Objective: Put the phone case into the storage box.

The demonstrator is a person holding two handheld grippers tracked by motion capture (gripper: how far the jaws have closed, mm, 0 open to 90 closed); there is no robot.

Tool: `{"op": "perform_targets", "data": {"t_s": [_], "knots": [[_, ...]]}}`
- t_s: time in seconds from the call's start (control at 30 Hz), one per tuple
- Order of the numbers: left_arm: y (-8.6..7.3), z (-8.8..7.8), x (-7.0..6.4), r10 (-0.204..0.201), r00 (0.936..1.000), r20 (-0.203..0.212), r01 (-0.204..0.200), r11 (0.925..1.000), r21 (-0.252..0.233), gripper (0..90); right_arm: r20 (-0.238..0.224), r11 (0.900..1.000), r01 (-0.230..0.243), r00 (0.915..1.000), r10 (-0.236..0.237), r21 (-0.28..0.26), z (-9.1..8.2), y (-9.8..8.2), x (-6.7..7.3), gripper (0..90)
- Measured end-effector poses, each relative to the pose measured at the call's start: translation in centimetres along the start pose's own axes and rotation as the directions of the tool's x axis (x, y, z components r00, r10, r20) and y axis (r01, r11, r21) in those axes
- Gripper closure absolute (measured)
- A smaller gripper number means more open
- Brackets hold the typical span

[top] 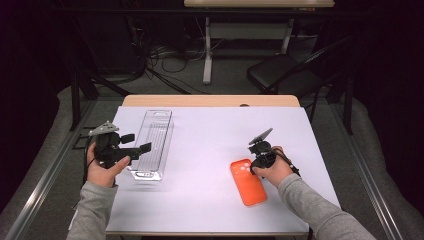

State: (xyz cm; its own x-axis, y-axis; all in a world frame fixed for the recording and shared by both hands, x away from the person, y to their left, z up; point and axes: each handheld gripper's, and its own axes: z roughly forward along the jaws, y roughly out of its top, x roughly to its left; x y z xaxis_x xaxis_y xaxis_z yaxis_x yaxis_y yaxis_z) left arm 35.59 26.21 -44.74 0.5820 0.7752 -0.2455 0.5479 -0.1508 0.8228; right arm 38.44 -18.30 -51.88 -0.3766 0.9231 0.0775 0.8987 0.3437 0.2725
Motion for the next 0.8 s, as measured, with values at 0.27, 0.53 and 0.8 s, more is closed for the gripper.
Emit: {"op": "perform_targets", "data": {"t_s": [0.27,0.53,0.8], "knots": [[-0.02,0.06,-0.03,0.001,1.0000,-0.005,-0.001,1.0000,0.003,15.0,-0.015,1.000,-0.021,0.9997,0.021,0.013,0.12,-0.04,-0.24,76.4],[-0.04,0.10,0.05,-0.002,1.0000,-0.005,0.002,1.0000,0.003,15.0,-0.028,0.999,-0.038,0.9988,0.039,0.033,0.42,-0.42,-0.67,79.0],[-0.07,0.12,0.09,-0.005,1.0000,-0.008,0.005,1.0000,0.004,15.0,-0.010,0.995,-0.036,0.9993,0.037,0.091,0.13,-0.30,-0.58,81.3]]}}
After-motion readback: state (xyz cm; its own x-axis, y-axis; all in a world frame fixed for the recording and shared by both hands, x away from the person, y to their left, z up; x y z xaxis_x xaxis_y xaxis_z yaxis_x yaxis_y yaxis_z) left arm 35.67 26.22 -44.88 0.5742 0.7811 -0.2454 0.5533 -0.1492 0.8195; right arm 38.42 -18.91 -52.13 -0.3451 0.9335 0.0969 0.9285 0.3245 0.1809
